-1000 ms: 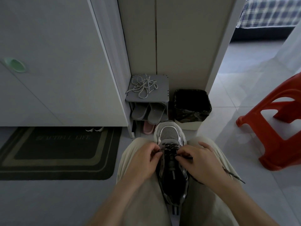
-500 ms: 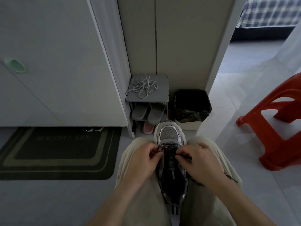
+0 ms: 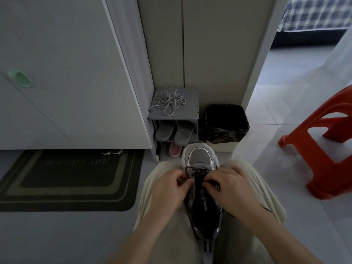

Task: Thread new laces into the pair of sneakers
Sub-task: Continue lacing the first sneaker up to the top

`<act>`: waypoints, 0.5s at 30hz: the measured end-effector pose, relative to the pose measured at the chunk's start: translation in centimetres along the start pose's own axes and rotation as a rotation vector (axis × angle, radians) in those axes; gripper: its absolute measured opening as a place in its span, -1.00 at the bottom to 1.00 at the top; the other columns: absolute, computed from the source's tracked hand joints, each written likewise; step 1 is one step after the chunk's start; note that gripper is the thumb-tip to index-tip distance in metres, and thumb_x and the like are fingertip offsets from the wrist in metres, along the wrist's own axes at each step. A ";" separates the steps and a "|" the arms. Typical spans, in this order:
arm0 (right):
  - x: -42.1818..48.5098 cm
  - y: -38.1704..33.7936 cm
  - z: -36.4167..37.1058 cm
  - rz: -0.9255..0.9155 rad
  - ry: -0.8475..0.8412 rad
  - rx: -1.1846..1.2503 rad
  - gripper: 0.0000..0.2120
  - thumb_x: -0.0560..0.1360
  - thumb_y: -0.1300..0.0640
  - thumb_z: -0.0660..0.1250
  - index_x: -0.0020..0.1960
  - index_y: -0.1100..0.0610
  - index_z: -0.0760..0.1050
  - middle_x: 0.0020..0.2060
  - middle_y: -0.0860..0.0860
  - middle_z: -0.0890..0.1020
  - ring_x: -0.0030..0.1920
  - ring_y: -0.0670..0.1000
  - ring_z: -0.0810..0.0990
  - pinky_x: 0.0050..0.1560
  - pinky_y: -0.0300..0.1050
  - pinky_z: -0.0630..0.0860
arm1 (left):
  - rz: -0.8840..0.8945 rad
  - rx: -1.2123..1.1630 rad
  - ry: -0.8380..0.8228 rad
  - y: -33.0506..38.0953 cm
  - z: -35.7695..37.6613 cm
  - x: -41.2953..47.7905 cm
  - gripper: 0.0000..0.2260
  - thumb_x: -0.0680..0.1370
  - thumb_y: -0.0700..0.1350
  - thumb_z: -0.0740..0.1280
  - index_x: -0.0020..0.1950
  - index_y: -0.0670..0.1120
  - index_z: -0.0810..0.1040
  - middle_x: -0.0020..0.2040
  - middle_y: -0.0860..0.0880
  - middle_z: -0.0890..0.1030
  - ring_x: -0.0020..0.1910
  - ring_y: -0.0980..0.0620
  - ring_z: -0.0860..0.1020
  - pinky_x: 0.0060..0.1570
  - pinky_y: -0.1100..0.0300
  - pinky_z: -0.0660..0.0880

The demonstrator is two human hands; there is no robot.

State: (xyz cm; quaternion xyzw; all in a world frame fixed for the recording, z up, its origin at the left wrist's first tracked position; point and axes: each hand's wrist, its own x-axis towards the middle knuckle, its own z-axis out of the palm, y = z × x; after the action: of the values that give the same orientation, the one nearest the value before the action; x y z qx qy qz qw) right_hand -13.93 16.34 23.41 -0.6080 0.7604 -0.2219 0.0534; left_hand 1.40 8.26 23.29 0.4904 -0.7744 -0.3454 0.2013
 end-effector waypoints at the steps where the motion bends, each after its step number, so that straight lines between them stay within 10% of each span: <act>1: 0.0 0.1 0.1 0.002 -0.005 0.005 -0.88 0.35 -0.10 0.30 -0.20 -0.11 0.58 -0.29 -0.18 0.61 -0.20 -0.11 0.58 0.11 -0.20 0.22 | -0.003 -0.027 0.021 0.1 0.1 -0.1 -0.90 0.49 0.00 0.40 -0.12 -0.01 0.61 -0.30 0.15 0.57 -0.28 0.29 0.53 -0.29 0.50 0.38; 8: -0.3 0.4 -0.2 0.034 -0.013 0.078 -0.85 0.39 -0.06 0.41 -0.06 -0.07 0.61 -0.16 -0.17 0.65 -0.08 -0.10 0.58 0.17 -0.28 0.09 | -0.055 -0.258 0.275 -0.1 -2.7 1.4 -0.92 0.51 -0.08 0.39 -0.16 0.08 0.54 -0.26 0.10 0.63 -0.30 0.18 0.59 -0.24 0.31 0.53; 15: -0.3 -0.4 0.0 0.017 -0.027 0.072 -0.91 0.38 -0.03 0.35 -0.16 -0.07 0.61 -0.23 -0.18 0.62 -0.14 -0.10 0.59 0.19 -0.06 0.29 | -0.081 -0.103 -0.002 -0.9 -0.7 0.7 -0.84 0.38 0.13 0.44 -0.17 0.07 0.61 -0.26 0.15 0.63 -0.24 0.26 0.58 -0.19 0.31 0.48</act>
State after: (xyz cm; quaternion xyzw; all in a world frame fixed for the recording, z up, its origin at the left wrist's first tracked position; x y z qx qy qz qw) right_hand -13.49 16.53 23.48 -0.6020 0.7564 -0.2406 0.0873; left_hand 2.14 7.11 23.10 0.5099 -0.7353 -0.3933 0.2113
